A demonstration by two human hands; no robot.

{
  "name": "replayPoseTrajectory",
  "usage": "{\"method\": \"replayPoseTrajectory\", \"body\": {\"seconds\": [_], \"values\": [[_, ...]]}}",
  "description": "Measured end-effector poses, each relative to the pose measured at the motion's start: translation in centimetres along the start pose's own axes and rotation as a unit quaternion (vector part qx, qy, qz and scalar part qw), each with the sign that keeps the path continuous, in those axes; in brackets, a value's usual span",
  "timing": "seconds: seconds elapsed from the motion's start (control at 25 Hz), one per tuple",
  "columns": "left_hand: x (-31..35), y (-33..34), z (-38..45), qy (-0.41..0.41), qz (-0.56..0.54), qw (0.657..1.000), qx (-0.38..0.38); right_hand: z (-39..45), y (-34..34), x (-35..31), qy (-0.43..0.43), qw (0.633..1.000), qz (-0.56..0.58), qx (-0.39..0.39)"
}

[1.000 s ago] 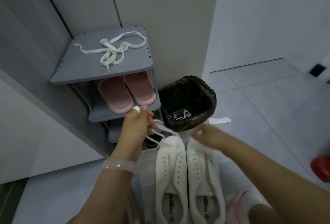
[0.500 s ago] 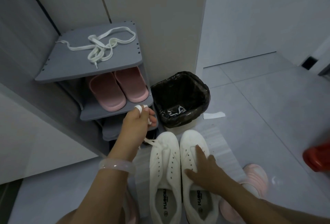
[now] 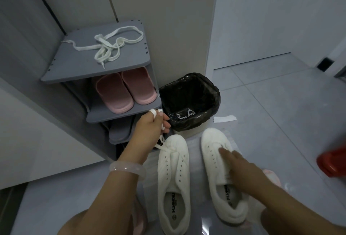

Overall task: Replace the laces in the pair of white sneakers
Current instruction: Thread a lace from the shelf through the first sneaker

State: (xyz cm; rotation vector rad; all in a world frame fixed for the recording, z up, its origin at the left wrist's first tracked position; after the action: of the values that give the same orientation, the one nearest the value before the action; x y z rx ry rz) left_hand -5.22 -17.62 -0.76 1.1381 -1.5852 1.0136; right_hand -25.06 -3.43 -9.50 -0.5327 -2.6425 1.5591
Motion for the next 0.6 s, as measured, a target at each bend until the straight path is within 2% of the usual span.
{"method": "replayPoseTrajectory", "body": {"seconds": [0.12, 0.16, 0.24, 0.28, 0.32, 0.4, 0.48, 0.6], "values": [[0.2, 0.0, -0.2, 0.000, -0.001, 1.000, -0.003, -0.1, -1.6, 1.8, 0.024, 0.999, 0.001, -0.046], [0.3, -0.1, -0.2, 0.001, -0.001, 1.000, -0.001, -0.3, -2.2, 1.5, 0.021, 0.999, -0.005, -0.032], [0.5, -0.4, -0.2, 0.010, -0.002, 1.000, 0.011, -1.0, -3.4, -1.0, -0.001, 0.996, -0.048, 0.070], [0.6, -0.6, -0.2, 0.020, -0.008, 1.000, 0.018, -1.4, -3.6, -2.9, -0.027, 0.992, -0.034, 0.116], [0.8, -0.7, -0.3, 0.033, -0.020, 0.999, 0.026, -2.0, -3.3, -5.1, -0.061, 0.991, 0.004, 0.123], [1.2, -1.2, -0.6, 0.058, -0.047, 0.996, 0.044, -3.1, -1.0, -9.1, -0.114, 0.988, 0.093, 0.046], [1.9, -2.1, -0.9, 0.095, -0.058, 0.992, 0.058, -3.1, 2.2, -11.2, -0.095, 0.986, 0.132, -0.047], [2.7, -3.9, -1.4, 0.149, -0.053, 0.986, 0.056, -2.6, 4.3, -11.5, -0.068, 0.988, 0.132, -0.050]]}}
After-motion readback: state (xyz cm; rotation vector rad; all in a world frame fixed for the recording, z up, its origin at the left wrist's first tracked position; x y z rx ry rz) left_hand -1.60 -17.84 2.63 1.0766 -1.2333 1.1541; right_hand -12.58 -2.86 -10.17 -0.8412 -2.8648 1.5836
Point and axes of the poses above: each hand's wrist, its own z-axis towards the middle knuckle, its own y-axis out of the palm, x = y × z, the point moved 1 cm from there along z, towards the middle knuckle, and after that the axes turned 7 degrees about -z, right-handed, at the moved point
